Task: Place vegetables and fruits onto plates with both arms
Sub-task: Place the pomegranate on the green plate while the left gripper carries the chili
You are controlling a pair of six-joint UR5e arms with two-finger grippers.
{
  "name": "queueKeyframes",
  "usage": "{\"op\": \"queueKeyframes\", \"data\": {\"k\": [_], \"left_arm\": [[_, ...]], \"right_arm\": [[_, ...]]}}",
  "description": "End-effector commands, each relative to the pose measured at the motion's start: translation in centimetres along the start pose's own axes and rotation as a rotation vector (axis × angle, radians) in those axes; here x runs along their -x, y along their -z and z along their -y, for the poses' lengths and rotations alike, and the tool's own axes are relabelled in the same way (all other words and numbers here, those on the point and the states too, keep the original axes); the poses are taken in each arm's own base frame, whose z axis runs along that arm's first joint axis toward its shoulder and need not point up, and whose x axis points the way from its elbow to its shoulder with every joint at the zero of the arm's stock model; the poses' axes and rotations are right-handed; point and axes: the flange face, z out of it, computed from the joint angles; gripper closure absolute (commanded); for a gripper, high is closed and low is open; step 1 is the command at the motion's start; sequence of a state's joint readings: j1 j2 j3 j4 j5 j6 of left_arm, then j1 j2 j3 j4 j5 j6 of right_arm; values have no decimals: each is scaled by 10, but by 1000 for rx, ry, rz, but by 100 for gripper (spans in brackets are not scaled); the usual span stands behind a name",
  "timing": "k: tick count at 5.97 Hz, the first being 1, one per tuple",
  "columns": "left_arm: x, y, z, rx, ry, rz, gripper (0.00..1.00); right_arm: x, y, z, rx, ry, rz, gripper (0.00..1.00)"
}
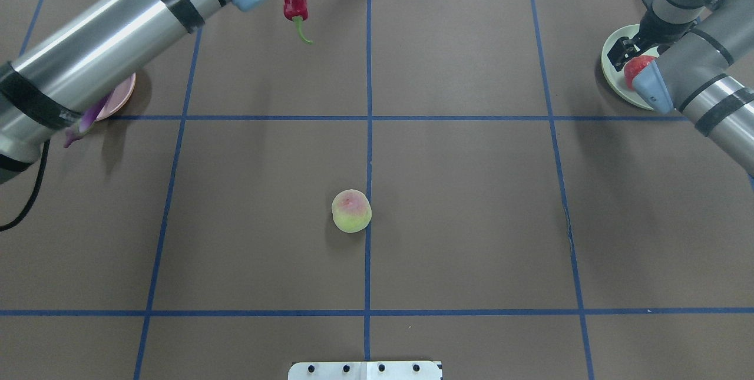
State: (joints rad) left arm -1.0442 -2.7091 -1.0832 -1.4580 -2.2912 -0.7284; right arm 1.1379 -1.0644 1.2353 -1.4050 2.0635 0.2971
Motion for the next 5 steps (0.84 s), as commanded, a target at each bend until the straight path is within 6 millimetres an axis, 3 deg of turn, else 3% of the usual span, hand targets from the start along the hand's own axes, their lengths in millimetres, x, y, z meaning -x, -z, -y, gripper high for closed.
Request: {"op": "queueKeyframes", "data": {"k": [1,2,3,4,5], "left_arm": [[90,83,27,34,-76,89,100],[154,106,41,52,-134,121,100],[220,95,47,76,-129,146,100],[289,75,45,101,-69,189,100],[338,40,35,138,-33,264,100]], "right_arm": [[2,56,2,-34,-26,188,0],[21,87,-1,-35,-99,250,0],[56,121,-7,-34,-196,274,0],[115,147,-25,-6,-249,297,0],[169,161,-44,7,-268,320,0]]}}
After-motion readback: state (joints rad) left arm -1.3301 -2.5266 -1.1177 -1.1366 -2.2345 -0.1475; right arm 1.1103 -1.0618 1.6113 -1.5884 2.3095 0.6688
